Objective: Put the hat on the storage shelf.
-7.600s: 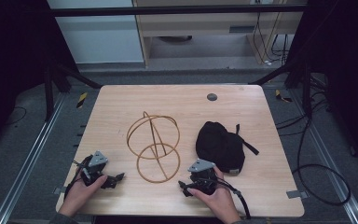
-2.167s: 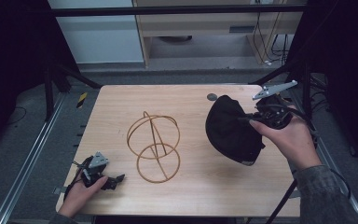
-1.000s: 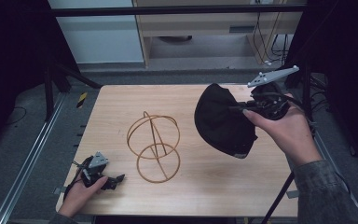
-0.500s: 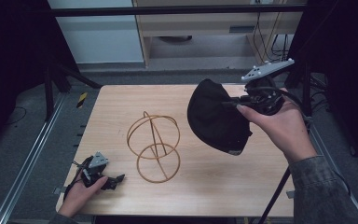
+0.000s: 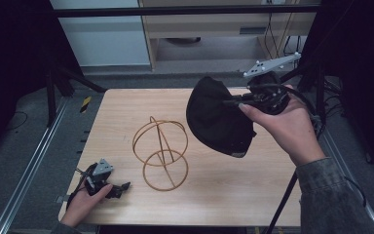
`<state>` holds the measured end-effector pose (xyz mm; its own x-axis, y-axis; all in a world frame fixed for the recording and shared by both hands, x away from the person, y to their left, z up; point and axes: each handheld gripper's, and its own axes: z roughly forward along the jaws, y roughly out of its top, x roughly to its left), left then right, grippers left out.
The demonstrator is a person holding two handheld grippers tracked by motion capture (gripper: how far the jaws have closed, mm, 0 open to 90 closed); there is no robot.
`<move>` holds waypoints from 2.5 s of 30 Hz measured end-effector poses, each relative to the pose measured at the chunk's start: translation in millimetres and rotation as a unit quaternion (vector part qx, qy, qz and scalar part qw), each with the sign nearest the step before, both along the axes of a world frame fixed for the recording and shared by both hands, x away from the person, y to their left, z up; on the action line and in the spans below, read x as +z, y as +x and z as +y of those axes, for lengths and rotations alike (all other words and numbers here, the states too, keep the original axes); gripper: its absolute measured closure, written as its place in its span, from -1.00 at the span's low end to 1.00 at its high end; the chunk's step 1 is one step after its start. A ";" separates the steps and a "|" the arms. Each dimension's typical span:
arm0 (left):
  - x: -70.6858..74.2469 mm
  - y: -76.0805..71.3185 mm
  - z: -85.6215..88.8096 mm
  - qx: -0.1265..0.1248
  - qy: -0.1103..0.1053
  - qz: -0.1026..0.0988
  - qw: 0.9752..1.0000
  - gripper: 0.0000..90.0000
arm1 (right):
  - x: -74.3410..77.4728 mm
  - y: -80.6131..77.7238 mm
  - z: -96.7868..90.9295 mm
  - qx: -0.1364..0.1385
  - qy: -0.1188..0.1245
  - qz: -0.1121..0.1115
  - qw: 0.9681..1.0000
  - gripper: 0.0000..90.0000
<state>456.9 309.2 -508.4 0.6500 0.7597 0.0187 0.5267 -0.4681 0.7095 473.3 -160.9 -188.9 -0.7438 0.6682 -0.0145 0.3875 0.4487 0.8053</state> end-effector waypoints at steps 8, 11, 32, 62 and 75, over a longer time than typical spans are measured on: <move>0.0 0.0 0.0 0.000 0.000 0.000 1.000 -1.00 | 5.2 1.7 14.3 0.013 0.000 -0.005 1.000 0.74; 0.0 0.0 0.0 0.000 0.000 0.000 1.000 -1.00 | 6.5 1.2 19.0 0.016 0.005 -0.008 1.000 0.74; -0.1 0.0 -0.1 0.001 -0.001 0.000 1.000 -1.00 | 13.7 5.2 57.5 0.051 0.000 -0.012 0.999 0.73; 0.0 0.1 0.0 0.000 0.000 0.000 1.000 -1.00 | 12.1 11.4 96.2 0.083 -0.008 -0.005 0.997 0.73; 0.0 0.1 0.0 0.000 0.000 0.000 1.000 -1.00 | 9.6 14.2 111.9 0.093 -0.018 0.000 0.996 0.73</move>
